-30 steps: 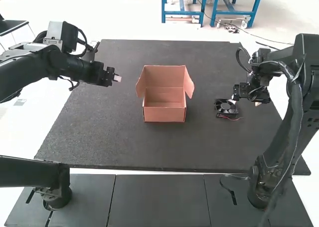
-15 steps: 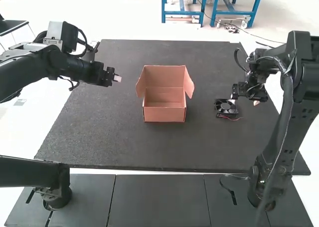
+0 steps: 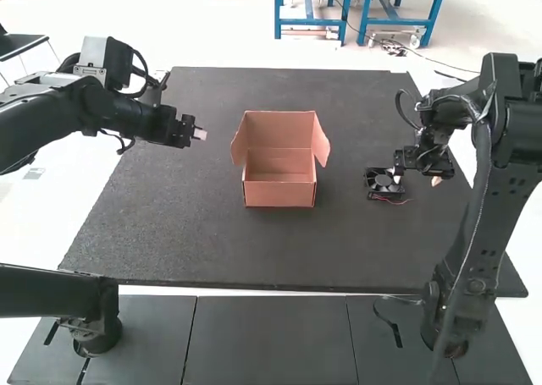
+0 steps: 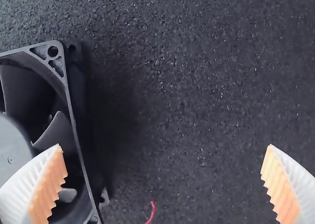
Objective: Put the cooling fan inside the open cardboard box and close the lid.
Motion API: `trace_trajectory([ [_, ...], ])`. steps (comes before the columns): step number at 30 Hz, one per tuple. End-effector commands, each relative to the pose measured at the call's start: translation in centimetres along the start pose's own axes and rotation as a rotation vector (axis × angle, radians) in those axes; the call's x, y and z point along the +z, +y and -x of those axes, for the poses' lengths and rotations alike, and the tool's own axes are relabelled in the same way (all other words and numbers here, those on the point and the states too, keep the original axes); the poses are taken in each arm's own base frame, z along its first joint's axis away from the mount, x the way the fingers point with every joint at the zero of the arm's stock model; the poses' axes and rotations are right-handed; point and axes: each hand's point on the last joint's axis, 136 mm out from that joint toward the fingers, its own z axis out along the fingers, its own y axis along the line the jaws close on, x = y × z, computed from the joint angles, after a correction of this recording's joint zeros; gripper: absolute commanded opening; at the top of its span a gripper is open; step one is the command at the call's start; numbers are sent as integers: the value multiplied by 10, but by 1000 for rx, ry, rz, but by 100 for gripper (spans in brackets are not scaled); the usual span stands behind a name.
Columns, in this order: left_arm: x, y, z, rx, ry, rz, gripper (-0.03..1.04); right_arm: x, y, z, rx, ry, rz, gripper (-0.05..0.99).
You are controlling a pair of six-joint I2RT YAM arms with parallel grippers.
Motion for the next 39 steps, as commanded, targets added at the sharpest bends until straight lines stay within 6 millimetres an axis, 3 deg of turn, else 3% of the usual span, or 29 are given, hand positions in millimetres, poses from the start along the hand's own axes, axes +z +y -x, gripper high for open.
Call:
trace_trajectory([
  [1,-14,-3,23,28,-70,-6,96,0,-4,9,-3,-10,-25,90],
  [17,-18,-4,29,33,-83,-6,96,15,-2,3,-10,34,-28,89],
  [20,-19,-4,31,34,-89,-5,96,14,-2,4,-9,38,-25,77],
  [26,-19,-4,33,35,-94,-6,96,12,10,6,-8,34,44,30],
  [30,-19,-4,32,34,-93,-4,96,12,19,3,-6,47,98,14],
  [32,-19,-4,32,36,-93,-4,96,12,25,2,-6,48,130,0],
  [39,-19,-4,31,34,-90,-6,96,9,27,-11,20,104,151,-2],
])
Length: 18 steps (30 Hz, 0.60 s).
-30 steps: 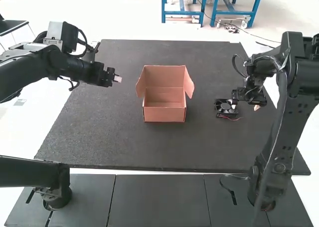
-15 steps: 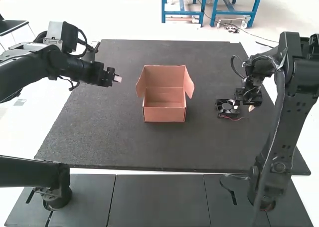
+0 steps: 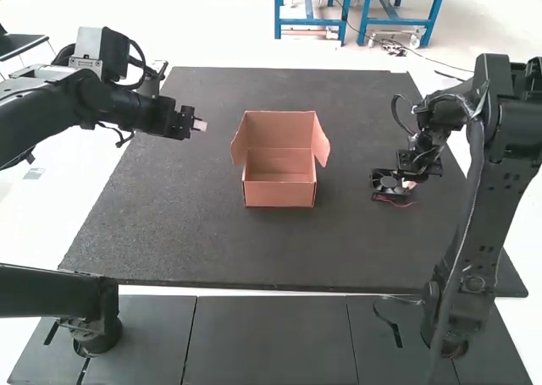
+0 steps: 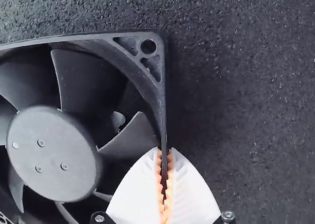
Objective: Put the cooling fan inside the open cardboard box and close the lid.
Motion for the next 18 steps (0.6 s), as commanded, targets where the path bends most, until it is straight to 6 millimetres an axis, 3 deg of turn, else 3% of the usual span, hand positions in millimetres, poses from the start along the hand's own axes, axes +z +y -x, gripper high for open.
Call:
trace_trajectory([
  [1,-10,-1,14,20,-46,-2,96,-4,7,1,20,14,55,-2],
  [4,-9,-1,13,20,-46,0,96,-16,11,2,24,4,78,-2],
  [8,-8,-1,13,22,-47,0,96,-58,17,13,21,-91,113,-2],
  [18,-2,2,11,19,-44,6,96,-145,42,-12,8,-190,230,-2],
])
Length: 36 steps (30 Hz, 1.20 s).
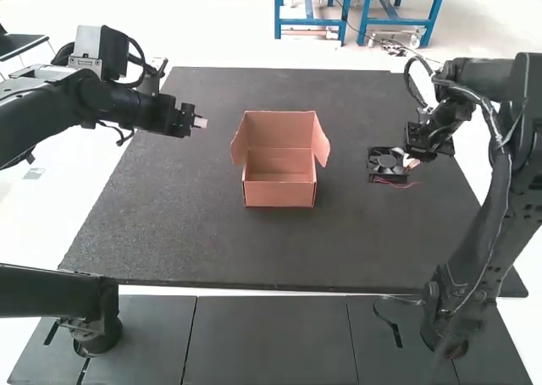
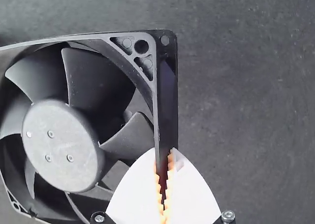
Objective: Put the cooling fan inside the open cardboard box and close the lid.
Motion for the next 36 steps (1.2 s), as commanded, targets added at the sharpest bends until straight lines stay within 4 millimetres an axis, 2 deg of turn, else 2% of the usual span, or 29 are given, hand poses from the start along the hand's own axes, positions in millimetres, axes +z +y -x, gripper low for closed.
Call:
trace_trajectory([
  [1,0,2,3,10,-14,2,96,-38,21,7,7,-97,85,-2],
  [11,13,11,1,7,4,39,96,-98,62,-29,21,-199,226,-2],
  [15,16,14,0,8,7,50,96,-116,86,-45,4,-235,302,-2],
  [22,18,15,1,10,0,50,96,-120,130,-81,-61,-157,395,-2],
  [32,18,15,4,8,-11,51,96,-113,208,-125,-160,-31,505,-2],
  [36,18,15,5,10,-12,51,96,-106,229,-147,-207,22,530,-2],
])
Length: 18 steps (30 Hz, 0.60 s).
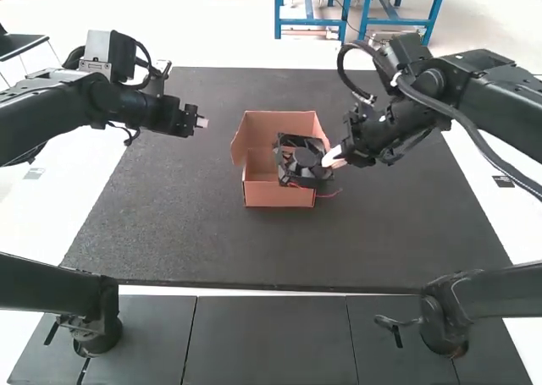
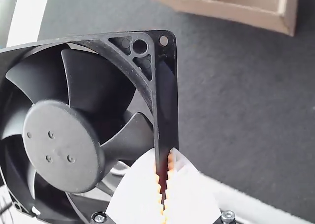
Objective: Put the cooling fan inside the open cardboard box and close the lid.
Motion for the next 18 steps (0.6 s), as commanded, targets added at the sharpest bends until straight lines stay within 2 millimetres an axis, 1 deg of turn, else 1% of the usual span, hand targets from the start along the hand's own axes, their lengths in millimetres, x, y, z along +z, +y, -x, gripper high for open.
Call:
trace_trajectory([
  [1,-1,1,4,9,-11,6,96,7,18,-12,22,33,44,-2],
  [4,-2,1,5,10,-16,6,96,16,20,-20,14,67,45,-2],
  [8,-3,1,8,10,-22,7,96,27,20,-24,7,102,37,-2],
  [11,-5,0,10,9,-26,7,96,35,19,-22,-19,115,35,-2],
  [14,-6,0,11,6,-29,7,96,46,11,-19,-41,131,9,-2],
  [18,-10,-1,13,0,-36,7,96,59,8,-14,-58,143,5,-2],
])
